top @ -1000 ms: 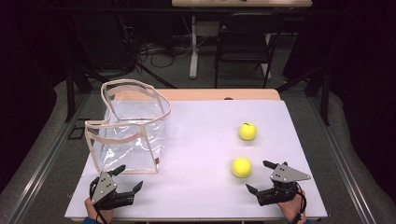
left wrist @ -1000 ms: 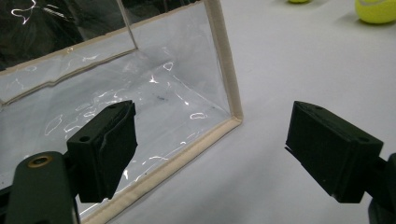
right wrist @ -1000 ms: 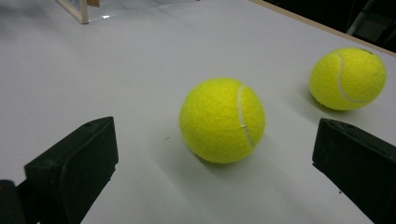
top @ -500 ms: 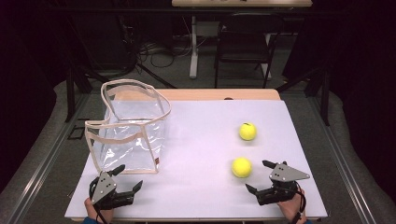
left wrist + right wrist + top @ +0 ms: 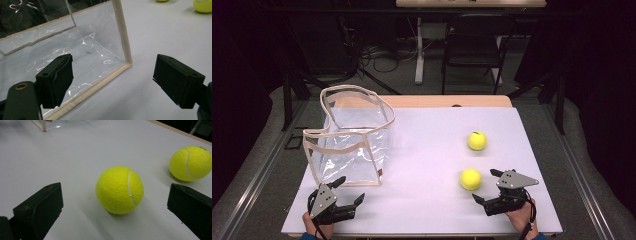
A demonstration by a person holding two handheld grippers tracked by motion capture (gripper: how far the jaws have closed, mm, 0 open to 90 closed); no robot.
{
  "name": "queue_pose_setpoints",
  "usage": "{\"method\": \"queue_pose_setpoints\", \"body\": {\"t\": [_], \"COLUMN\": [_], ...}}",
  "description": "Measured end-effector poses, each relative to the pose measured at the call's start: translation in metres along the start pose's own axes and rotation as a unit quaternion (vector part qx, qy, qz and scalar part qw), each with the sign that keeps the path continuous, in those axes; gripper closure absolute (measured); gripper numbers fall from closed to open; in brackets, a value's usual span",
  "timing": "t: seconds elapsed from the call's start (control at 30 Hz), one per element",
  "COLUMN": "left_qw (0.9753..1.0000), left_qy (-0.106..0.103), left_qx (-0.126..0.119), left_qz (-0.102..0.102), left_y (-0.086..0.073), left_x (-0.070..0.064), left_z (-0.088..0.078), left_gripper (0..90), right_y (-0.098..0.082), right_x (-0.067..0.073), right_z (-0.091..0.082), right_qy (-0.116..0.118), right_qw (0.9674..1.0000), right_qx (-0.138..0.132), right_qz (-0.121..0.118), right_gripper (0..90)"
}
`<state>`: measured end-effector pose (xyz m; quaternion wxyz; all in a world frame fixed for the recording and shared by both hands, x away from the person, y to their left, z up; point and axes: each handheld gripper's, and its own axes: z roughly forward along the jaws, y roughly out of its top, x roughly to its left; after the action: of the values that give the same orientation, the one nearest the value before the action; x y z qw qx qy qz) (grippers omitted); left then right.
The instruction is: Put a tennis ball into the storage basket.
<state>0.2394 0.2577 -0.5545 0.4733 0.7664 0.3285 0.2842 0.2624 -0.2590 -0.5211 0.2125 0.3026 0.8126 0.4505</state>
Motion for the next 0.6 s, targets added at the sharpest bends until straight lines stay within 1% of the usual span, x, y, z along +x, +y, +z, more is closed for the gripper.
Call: {"method": "queue_pose_setpoints", "body": {"t": [0.13, 0.27, 0.4, 0.6], "left_qw": [1.0000, 1.0000, 1.0000, 1.0000], "left_qy": [0.000, 0.002, 0.001, 0.000], "left_qx": [0.004, 0.001, 0.005, 0.006], "left_qz": [0.000, -0.001, 0.000, -0.002], "left_y": [0.000, 0.000, 0.000, 0.000], "left_x": [0.000, 0.000, 0.000, 0.001], "left_z": [0.001, 0.000, 0.001, 0.001], "left_gripper": [16.0, 16.0, 16.0, 16.0], "right_y": [0.003, 0.007, 0.010, 0.014], "right_x": [-0.002, -0.005, -0.007, -0.010], "right_z": [0.001, 0.006, 0.011, 0.020], "right_qy": [0.001, -0.001, 0.000, 0.010], "right_qw": [1.0000, 0.9998, 0.9993, 0.9984], "right_qx": [0.004, 0.017, 0.031, 0.047], "right_qz": [0.005, 0.015, 0.021, 0.028], "right_gripper": [0.0, 0.0, 0.0, 0.0]}}
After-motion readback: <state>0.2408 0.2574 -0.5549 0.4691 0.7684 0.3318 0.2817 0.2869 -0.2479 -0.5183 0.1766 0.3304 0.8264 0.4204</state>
